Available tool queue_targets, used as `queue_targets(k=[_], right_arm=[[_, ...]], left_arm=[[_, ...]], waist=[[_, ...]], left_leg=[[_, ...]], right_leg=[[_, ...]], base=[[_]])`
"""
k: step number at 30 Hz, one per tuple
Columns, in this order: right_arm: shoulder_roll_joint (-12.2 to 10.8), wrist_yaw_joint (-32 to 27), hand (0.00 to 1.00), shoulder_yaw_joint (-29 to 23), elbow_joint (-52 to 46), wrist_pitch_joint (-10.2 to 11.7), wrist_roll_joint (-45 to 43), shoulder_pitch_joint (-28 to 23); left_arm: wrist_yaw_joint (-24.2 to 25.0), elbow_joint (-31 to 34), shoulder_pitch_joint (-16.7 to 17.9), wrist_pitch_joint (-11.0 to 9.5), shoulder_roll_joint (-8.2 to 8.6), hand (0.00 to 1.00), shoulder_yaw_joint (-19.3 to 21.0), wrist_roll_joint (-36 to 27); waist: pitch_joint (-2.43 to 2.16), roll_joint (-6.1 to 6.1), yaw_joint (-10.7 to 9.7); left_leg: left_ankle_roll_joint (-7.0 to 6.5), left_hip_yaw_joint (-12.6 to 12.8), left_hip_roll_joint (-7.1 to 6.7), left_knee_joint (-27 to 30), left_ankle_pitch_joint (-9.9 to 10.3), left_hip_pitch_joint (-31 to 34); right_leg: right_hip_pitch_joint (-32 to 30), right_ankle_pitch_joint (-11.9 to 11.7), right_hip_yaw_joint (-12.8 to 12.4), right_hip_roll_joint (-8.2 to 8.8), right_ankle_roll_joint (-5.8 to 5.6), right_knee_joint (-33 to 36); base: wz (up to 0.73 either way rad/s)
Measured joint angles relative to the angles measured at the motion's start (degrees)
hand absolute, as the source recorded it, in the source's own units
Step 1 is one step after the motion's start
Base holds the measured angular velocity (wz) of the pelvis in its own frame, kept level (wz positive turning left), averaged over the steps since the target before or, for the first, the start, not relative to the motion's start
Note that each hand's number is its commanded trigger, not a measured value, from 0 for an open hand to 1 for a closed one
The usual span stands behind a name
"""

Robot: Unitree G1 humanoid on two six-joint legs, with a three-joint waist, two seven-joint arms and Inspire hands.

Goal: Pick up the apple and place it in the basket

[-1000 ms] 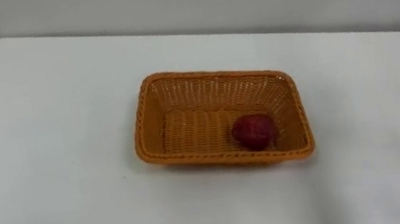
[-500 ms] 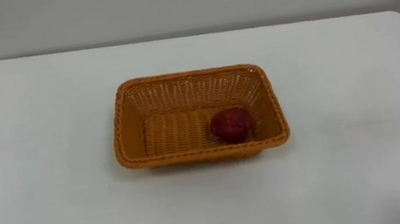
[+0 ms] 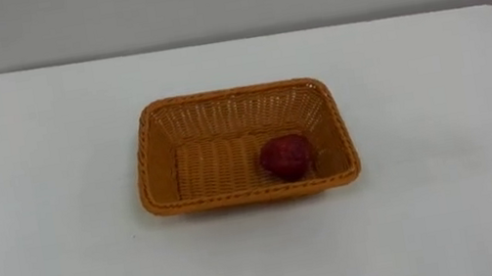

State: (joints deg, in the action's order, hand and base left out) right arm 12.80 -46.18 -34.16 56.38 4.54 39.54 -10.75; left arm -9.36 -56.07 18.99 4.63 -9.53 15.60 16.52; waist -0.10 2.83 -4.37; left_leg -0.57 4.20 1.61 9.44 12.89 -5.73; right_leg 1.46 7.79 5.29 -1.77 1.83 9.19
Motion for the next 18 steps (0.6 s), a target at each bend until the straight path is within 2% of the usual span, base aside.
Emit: queue_targets(k=[1,3,6,10,13,17,18], right_arm=[[-0.3,1.8,0.0,1.8,1.8,-0.8,-0.9,0.1],[-0.6,4.3,0.0,4.2,4.6,-1.0,-2.4,0.2],[-1.4,8.0,0.0,9.7,7.9,-1.4,-9.0,0.1],[-2.2,13.9,0.0,17.4,8.5,-3.8,-15.3,-1.3],[-3.0,18.0,0.0,22.1,9.4,-4.8,-20.2,-1.4],[-3.8,23.2,0.0,26.9,10.5,-5.5,-25.9,-0.9],[-3.8,24.4,0.0,28.3,10.6,-5.8,-27.0,-0.9]], left_arm=[[0.2,0.1,0.0,0.0,0.0,0.0,0.0,0.0],[0.3,0.1,-0.1,0.0,0.0,0.0,0.0,0.1],[0.8,-0.8,-0.5,-0.2,0.0,0.0,-0.3,0.0],[1.4,-2.4,-0.7,0.0,0.18,0.0,-1.3,0.0],[1.2,-3.0,-0.7,0.4,0.54,0.0,-1.3,-0.1],[1.2,-3.7,-0.7,1.5,1.3,0.0,-3.3,-0.1],[1.2,-3.7,-0.7,1.5,1.62,0.0,-4.2,-0.1]], waist=[[0.02,0.01,0.1],[0.08,-0.06,0.2],[0.15,-0.14,0.5],[0.2,-0.27,2.1],[-0.07,-0.76,3.2],[-0.05,-1.41,3.8],[0.12,-1.63,4.0]], left_leg=[[-0.01,0.2,-0.01,0.0,0.0,0.0],[-0.01,0.3,0.01,0.0,0.0,0.0],[-0.09,0.3,0.06,0.0,0.2,0.0],[-0.12,0.5,0.06,-0.3,0.2,-0.5],[-0.13,0.4,0.06,-0.2,0.2,-0.5],[-0.14,0.2,-0.04,-0.1,0.3,-0.9],[-0.15,0.2,-0.11,-0.1,0.3,-0.9]], right_leg=[[-0.4,0.2,-0.2,0.02,0.02,0.7],[-0.4,0.2,-0.3,0.0,0.02,0.7],[-0.4,0.3,-0.2,-0.03,0.02,0.7],[-0.3,0.2,-0.5,-0.12,0.02,0.7],[0.0,0.2,-0.3,-0.1,0.02,0.5],[0.6,0.4,0.0,0.1,-0.07,0.4],[0.5,0.4,0.0,0.18,-0.1,0.4]], base=[[-0.1],[-0.02],[0.0],[-0.05],[0.02],[0.06],[0.0]])
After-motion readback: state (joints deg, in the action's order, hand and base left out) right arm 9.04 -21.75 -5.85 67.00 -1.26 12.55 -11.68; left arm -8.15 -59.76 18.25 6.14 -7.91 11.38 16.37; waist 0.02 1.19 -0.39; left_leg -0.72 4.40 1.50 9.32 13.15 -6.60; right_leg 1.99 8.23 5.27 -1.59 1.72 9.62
